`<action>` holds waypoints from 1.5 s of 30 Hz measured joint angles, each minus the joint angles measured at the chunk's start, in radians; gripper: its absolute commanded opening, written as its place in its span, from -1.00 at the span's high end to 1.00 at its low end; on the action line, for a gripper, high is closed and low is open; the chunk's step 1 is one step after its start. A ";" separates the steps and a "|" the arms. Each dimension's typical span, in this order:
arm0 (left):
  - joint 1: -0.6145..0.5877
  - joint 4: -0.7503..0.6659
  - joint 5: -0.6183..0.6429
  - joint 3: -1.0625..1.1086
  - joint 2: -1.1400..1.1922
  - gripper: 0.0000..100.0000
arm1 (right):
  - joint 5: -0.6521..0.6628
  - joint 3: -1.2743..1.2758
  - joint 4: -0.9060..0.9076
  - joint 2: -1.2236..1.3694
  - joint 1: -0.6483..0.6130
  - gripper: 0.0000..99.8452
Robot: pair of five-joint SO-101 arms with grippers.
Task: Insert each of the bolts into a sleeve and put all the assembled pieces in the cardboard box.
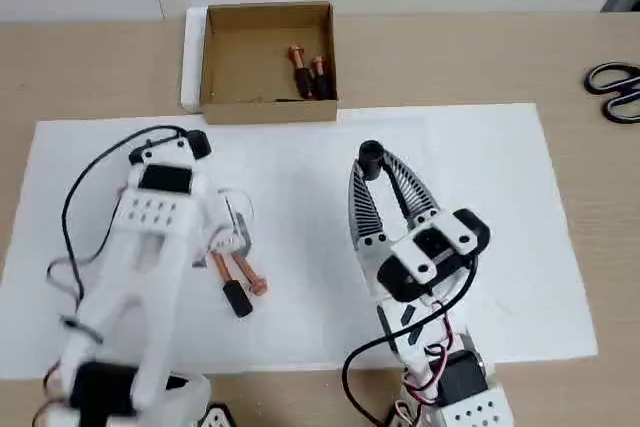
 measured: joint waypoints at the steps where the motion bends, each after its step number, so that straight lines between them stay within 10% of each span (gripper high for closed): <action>1: -0.008 0.000 0.008 -0.037 0.038 0.62 | 0.000 0.000 0.000 0.000 0.000 0.99; 45: -0.107 0.008 -0.031 -0.198 0.279 0.62 | -0.003 0.006 0.000 0.000 0.000 0.99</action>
